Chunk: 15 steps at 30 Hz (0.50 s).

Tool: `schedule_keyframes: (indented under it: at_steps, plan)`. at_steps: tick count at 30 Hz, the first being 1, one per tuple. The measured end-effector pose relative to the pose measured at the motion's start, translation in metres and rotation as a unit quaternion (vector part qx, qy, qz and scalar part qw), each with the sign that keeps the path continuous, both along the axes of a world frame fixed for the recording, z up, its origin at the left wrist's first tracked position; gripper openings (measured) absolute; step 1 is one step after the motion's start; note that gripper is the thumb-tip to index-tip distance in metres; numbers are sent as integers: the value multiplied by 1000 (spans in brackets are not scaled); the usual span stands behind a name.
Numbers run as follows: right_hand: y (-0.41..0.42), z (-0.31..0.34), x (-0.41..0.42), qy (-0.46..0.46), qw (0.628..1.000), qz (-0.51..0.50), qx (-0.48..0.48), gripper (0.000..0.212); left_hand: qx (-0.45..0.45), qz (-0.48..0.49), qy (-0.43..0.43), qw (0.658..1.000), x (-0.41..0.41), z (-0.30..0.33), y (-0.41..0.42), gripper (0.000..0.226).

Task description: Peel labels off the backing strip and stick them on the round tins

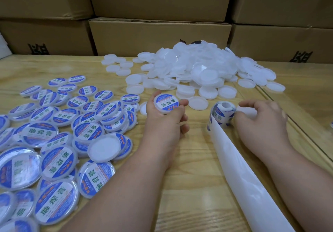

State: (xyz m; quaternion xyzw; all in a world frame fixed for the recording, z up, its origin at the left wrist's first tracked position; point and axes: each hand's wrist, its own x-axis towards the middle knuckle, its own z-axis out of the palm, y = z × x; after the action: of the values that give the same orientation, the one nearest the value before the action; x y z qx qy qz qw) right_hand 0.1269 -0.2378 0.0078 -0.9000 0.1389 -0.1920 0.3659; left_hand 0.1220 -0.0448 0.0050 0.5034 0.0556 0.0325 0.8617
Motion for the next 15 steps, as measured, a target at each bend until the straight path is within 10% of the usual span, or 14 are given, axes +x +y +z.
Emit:
schedule_keyframes:
  at_steps: [8,15]
  plan:
    - [1,2,-1,140,984,-29,-105,50,-121,58,31,990,2,7,2,26]
    - [0,5,-1,97,990,-36,-94,6,-176,132,36,975,-1,14,3,97]
